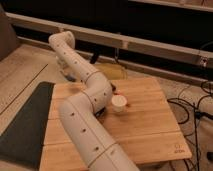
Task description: Place the white sponge in the ceramic bowl
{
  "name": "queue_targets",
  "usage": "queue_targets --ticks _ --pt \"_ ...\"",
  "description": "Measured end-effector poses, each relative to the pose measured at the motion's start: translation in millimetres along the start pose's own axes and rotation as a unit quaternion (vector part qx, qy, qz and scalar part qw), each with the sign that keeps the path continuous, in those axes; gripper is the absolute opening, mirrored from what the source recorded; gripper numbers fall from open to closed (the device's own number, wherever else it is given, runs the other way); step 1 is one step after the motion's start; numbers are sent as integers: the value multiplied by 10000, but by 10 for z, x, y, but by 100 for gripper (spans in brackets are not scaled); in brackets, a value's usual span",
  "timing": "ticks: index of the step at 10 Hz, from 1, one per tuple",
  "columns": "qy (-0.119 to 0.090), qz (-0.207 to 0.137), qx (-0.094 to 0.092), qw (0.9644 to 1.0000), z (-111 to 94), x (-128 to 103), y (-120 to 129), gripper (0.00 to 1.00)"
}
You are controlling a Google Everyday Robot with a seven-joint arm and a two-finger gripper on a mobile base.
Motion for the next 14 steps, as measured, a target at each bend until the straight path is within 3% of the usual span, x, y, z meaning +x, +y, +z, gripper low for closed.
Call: queue_targets --ticks 4,6,8,14 --pt "-113 -184 -9 9998 -507 -131 124 0" --pt "-13 -230 -57 9997 -746 -88 203 0" --pt "115 -210 -73 9997 -778 -3 186 0" --pt "124 -220 -76 9997 -771 -10 207 0"
